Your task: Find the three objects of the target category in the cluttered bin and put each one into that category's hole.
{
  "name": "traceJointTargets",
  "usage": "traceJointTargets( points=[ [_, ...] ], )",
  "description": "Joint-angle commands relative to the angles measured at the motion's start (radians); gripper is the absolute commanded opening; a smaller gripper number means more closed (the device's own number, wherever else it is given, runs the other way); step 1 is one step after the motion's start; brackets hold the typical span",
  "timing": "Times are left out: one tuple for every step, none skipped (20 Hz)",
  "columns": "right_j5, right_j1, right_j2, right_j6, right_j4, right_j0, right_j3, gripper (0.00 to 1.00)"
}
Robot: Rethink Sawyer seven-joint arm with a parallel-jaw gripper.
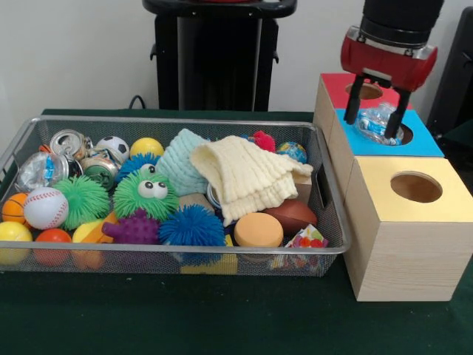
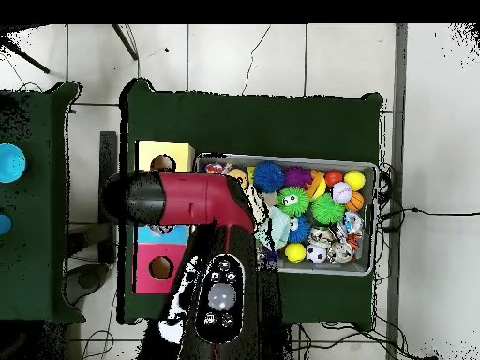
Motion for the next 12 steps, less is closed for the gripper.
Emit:
traceJointTargets(
  points=[
    [0.095, 0.000, 0.120, -0.042, 0.017, -0.081, 0.030, 1.00],
    [0.085, 0.001, 0.126, -0.044, 0.013, -0.087, 0.035, 1.00],
    [0.079, 0.002, 0.130, -0.045, 0.009, -0.092, 0.038, 1.00],
    [0.074, 0.001, 0.132, -0.046, 0.004, -0.095, 0.041, 1.00],
    [0.070, 0.001, 0.131, -0.046, -0.004, -0.096, 0.040, 1.00],
    [0.064, 0.001, 0.129, -0.047, -0.012, -0.096, 0.040, 1.00],
    [0.054, 0.001, 0.125, -0.051, -0.026, -0.094, 0.034, 1.00],
    [0.030, 0.001, 0.121, -0.054, -0.040, -0.089, 0.033, 1.00],
    [0.005, -0.002, 0.117, -0.053, -0.052, -0.083, 0.036, 1.00],
    [-0.009, -0.009, 0.112, -0.039, -0.055, -0.073, 0.046, 1.00],
    [-0.002, -0.016, 0.109, -0.025, -0.049, -0.066, 0.054, 1.00],
    [0.004, -0.023, 0.106, -0.012, -0.046, -0.058, 0.062, 1.00]
  ],
)
